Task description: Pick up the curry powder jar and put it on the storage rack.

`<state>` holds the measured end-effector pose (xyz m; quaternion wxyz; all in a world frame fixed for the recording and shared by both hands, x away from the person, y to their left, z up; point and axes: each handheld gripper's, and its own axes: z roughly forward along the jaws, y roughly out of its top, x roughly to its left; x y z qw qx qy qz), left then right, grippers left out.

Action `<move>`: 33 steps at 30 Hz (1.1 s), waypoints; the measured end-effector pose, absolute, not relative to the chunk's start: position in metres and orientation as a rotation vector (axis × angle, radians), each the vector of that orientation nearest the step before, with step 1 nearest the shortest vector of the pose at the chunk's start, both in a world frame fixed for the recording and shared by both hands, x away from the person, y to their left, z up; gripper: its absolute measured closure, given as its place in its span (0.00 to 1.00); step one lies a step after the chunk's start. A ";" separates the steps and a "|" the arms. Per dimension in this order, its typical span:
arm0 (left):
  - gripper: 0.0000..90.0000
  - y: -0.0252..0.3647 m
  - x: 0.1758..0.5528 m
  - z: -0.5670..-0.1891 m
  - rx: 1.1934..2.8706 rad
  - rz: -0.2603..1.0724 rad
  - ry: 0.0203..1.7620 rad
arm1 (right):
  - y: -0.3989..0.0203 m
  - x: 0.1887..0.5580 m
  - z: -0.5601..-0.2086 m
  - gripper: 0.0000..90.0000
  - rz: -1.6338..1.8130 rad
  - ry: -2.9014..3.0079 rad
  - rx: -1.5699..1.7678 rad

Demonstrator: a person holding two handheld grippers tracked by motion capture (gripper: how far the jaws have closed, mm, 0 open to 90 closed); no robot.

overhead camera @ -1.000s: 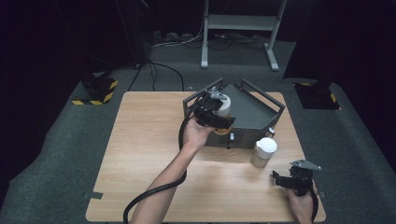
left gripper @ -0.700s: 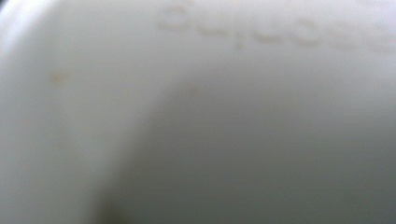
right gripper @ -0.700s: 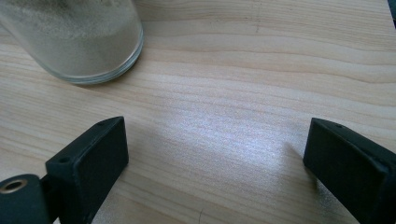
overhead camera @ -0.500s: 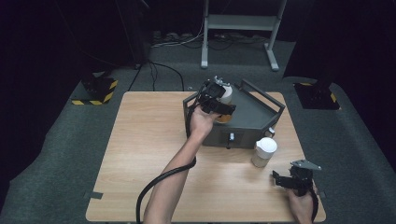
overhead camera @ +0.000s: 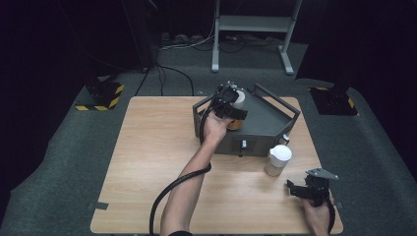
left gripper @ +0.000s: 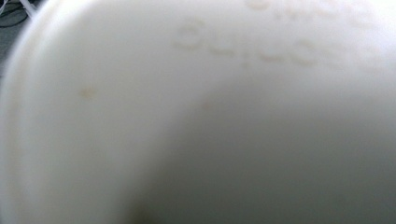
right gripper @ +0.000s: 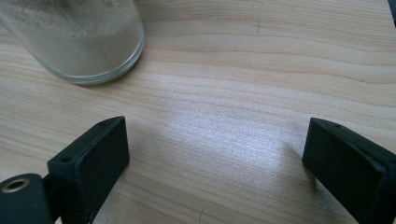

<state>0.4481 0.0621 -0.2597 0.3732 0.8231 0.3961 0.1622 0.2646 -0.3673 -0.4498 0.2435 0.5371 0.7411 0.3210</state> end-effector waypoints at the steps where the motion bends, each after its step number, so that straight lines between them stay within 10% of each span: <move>1: 0.35 0.062 0.448 -0.260 2.109 0.416 1.015 | -0.367 0.265 -0.450 0.07 0.877 2.025 1.467; 33: 0.36 0.061 0.456 -0.268 2.125 0.408 1.036 | -0.367 0.264 -0.450 0.08 0.877 2.023 1.469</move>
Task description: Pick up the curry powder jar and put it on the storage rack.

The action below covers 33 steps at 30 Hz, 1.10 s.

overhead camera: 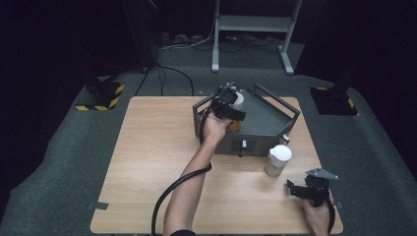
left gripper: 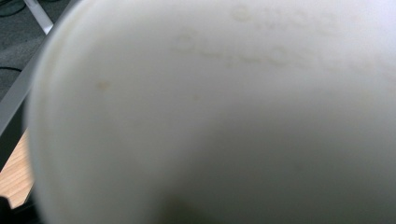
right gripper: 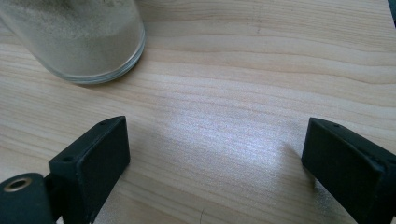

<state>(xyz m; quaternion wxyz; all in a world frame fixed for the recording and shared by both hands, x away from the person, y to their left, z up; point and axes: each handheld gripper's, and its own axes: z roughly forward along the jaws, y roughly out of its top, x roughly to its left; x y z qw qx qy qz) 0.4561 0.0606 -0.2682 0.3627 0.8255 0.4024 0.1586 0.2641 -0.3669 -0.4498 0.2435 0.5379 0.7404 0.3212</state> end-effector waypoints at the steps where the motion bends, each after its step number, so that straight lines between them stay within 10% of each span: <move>1: 0.35 0.061 0.456 -0.269 2.125 0.409 1.034 | -0.367 0.264 -0.450 0.08 0.878 2.023 1.469; 11: 0.06 0.075 0.446 -0.271 2.059 0.419 1.031 | -0.367 0.264 -0.450 0.08 0.878 2.022 1.473; 33: 0.01 0.132 0.373 -0.293 2.011 0.483 0.996 | -0.367 0.264 -0.450 0.08 0.876 2.023 1.470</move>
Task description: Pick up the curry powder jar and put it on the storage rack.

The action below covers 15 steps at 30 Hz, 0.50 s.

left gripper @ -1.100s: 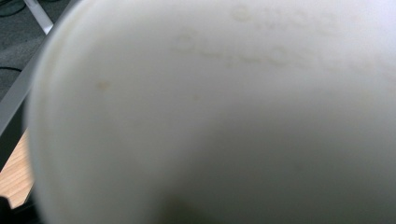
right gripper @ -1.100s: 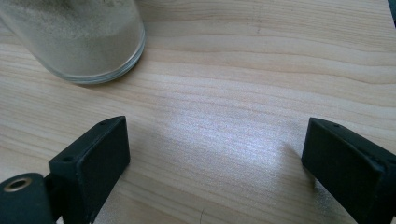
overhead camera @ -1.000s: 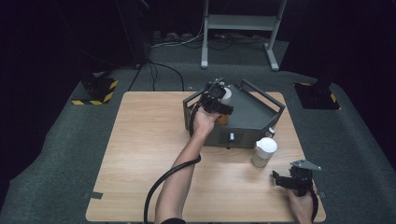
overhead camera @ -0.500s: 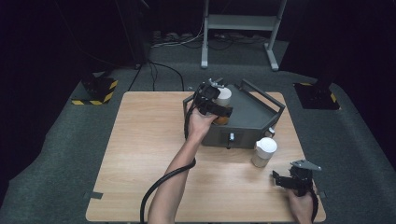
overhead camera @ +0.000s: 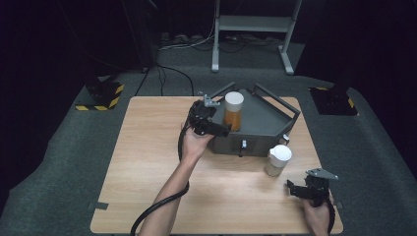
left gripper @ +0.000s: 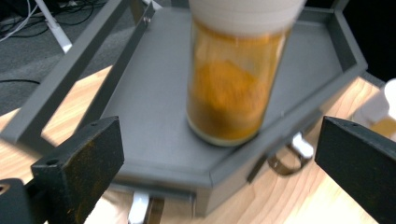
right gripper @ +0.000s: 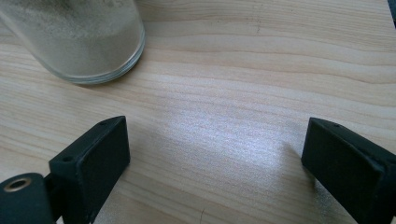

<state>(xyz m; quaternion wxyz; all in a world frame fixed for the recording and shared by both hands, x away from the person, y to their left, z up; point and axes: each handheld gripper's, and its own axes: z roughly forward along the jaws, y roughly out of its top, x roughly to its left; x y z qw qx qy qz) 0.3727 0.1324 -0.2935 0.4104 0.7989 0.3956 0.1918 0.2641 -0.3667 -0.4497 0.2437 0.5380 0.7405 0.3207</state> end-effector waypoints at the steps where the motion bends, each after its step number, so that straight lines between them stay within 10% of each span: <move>1: 0.01 0.135 0.369 -0.296 2.006 0.478 0.996 | -0.367 0.264 -0.450 0.08 0.876 2.023 1.470; 15: 0.02 0.146 0.332 -0.331 2.017 0.440 0.968 | -0.366 0.264 -0.450 0.08 0.876 2.021 1.473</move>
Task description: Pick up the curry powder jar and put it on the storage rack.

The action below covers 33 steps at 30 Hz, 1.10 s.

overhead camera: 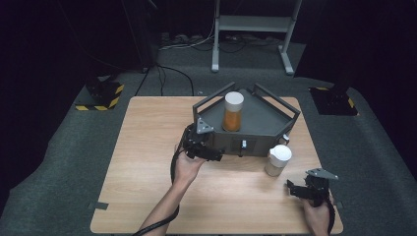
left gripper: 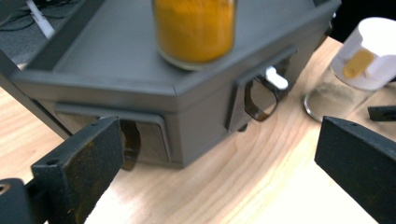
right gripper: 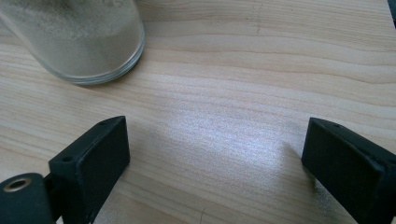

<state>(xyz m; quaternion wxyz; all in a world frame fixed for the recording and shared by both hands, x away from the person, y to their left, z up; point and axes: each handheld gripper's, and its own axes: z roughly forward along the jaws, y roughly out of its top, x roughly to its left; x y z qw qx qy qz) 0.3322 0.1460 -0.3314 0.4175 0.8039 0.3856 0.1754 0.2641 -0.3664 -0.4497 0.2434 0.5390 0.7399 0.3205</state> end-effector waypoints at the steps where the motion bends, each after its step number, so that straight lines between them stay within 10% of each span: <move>1: 0.02 0.147 0.331 -0.333 2.015 0.436 0.970 | -0.366 0.264 -0.450 0.08 0.876 2.022 1.472; 33: 0.02 0.144 0.305 -0.418 2.076 0.399 1.090 | -0.366 0.264 -0.450 0.08 0.876 2.021 1.475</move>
